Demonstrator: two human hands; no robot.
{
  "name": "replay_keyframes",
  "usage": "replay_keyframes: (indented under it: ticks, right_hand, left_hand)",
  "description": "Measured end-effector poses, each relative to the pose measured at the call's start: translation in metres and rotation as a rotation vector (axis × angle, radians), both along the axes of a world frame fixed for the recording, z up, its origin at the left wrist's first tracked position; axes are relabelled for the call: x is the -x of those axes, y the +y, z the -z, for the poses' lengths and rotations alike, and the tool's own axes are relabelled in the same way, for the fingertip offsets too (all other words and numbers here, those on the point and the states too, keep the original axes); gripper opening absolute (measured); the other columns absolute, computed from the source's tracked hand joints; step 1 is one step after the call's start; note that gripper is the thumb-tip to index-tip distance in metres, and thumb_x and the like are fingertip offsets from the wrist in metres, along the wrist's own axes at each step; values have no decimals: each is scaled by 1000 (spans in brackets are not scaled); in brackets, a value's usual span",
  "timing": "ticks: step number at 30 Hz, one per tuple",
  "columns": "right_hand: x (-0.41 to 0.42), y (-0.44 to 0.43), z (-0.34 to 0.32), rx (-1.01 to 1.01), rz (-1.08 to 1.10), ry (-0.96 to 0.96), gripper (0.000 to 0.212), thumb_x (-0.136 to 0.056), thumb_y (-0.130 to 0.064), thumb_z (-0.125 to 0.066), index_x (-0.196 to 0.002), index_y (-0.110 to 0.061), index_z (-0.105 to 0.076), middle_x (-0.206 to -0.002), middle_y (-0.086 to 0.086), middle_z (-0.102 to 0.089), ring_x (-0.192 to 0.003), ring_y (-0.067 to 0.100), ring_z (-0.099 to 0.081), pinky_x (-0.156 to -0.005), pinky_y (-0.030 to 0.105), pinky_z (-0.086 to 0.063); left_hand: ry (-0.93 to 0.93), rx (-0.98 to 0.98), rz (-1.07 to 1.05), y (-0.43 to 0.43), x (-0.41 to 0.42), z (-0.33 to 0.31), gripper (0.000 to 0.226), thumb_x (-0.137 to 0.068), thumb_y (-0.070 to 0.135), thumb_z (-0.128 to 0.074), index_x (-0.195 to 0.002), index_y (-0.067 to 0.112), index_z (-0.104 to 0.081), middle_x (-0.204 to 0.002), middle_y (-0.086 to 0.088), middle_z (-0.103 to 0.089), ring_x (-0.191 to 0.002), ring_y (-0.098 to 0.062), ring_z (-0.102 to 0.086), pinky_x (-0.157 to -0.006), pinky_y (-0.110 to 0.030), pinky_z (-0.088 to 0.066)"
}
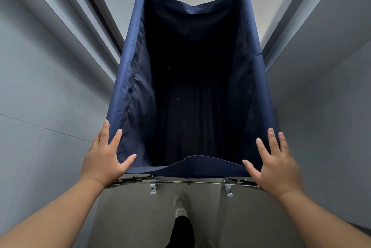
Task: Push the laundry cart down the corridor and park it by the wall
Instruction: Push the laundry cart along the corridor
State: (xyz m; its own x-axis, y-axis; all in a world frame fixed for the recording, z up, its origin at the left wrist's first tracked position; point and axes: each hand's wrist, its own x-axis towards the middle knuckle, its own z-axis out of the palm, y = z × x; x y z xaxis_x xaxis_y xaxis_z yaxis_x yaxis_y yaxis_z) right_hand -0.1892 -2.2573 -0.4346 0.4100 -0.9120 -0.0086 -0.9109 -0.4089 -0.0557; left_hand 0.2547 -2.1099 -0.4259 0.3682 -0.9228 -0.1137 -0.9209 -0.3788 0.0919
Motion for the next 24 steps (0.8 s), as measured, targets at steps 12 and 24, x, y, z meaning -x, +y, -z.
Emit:
replay_keyframes:
  ticks: [12, 24]
  right_hand:
    - [-19, -38, 3, -6, 29, -3, 78, -85, -65, -43, -132, -6, -64, -159, 20, -38, -146, 44, -32, -77, 53, -58]
    - [-37, -78, 6, 4, 36, 15, 80, -85, -66, -41, -133, -6, -63, -160, 20, -36, -146, 45, -31, -80, 55, -57]
  left_hand:
    - [27, -23, 0, -43, -21, -5, 92, -73, 78, -43, -142, 17, -51, -166, -11, -15, -134, -39, -43, -73, -52, -56]
    - [47, -1, 11, -85, -39, -5, 93, -74, 79, -41, -143, 17, -50, -167, -9, -12, -144, -38, -33, -81, -54, -56]
